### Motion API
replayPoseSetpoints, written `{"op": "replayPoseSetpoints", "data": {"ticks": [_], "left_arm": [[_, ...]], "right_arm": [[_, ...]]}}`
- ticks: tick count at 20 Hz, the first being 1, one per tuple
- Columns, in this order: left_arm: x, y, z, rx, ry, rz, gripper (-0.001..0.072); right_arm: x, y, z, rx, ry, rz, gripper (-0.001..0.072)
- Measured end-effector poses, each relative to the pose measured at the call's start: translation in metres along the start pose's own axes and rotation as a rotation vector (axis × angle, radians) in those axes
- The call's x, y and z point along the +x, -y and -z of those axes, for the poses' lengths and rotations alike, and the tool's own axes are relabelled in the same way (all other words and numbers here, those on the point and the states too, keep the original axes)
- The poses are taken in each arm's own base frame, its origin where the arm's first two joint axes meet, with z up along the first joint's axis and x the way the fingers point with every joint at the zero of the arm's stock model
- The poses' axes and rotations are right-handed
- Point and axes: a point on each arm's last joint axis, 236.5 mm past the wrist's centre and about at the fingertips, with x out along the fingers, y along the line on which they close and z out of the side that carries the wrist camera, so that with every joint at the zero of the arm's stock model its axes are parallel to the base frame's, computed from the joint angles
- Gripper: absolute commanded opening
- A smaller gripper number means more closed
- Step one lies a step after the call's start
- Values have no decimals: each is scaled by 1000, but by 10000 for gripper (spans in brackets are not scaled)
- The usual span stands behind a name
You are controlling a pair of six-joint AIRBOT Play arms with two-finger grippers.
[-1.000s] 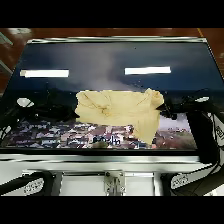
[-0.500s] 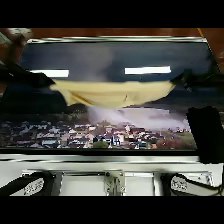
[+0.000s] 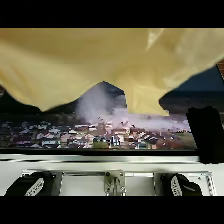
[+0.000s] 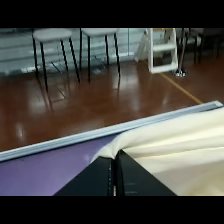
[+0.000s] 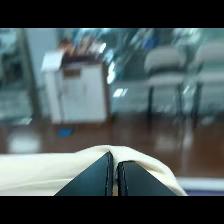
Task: Fold the shirts.
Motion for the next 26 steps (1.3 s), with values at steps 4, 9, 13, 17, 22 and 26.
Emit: {"op": "replayPoseSetpoints", "data": {"ticks": [4,9,13,17,22,26], "left_arm": [[-39,5,-12,9,65,-49,37],[-18,-5,47,-39,-118,-53,37],[30,-24,155,-146,-404,-48,37],[80,-43,293,-326,-682,-71,37],[138,-58,428,-548,-856,-106,38],[171,-59,497,-712,-905,-128,38]], "right_arm": [[-42,-5,-8,-56,6,94,59],[-29,35,62,-37,-292,191,59],[8,86,150,60,-607,234,59],[62,143,272,249,-876,250,59],[121,177,423,461,-1072,249,59],[159,160,510,531,-1123,213,60]]}}
